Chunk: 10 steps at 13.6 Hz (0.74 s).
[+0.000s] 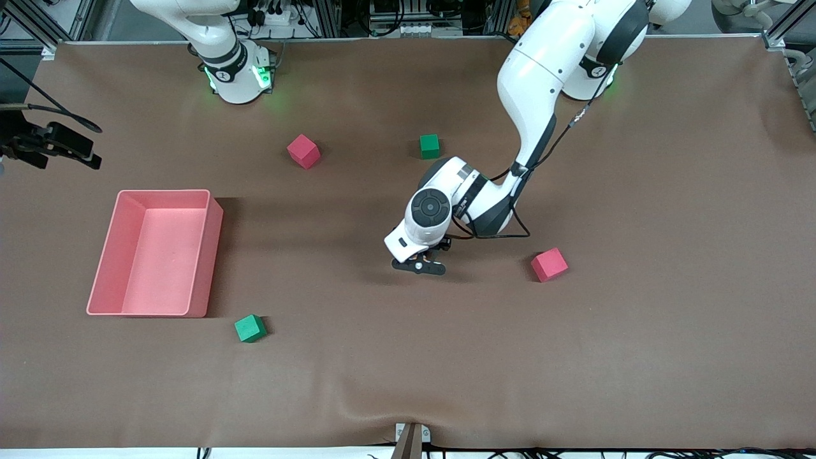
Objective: Place and upright button with both arms
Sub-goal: 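Grasp the button base with the left gripper while the right gripper withdraws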
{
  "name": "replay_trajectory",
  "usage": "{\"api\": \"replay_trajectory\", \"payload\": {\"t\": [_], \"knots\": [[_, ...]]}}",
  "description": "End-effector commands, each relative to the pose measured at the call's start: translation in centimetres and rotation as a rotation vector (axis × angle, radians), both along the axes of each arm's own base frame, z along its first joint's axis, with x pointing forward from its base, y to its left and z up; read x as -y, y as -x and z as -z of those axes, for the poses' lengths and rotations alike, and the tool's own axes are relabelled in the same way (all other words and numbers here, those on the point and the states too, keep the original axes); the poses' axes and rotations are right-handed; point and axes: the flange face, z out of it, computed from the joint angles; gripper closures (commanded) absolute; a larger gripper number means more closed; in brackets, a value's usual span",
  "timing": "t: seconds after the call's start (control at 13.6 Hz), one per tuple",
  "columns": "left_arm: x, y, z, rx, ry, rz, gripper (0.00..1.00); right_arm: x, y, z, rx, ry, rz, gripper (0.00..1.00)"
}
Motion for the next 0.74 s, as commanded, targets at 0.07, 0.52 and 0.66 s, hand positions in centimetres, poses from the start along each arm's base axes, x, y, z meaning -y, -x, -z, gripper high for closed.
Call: {"api": "replay_trajectory", "payload": {"t": [0.07, 0.52, 0.66], "knots": [[0.6, -0.1, 0.1, 0.038, -0.017, 0.002, 0.43, 0.3, 0.4, -1.1, 0.0, 0.015, -0.026, 0.0], [0.7, 0.0, -0.1, 0.043, -0.018, 0.006, 1.0, 0.7, 0.8, -1.0, -0.03, 0.046, -0.084, 0.0], [0.8, -0.2, -1.2, 0.052, -0.012, -0.021, 1.0, 1.1, 0.8, -1.0, -0.028, 0.044, -0.077, 0.0]]}}
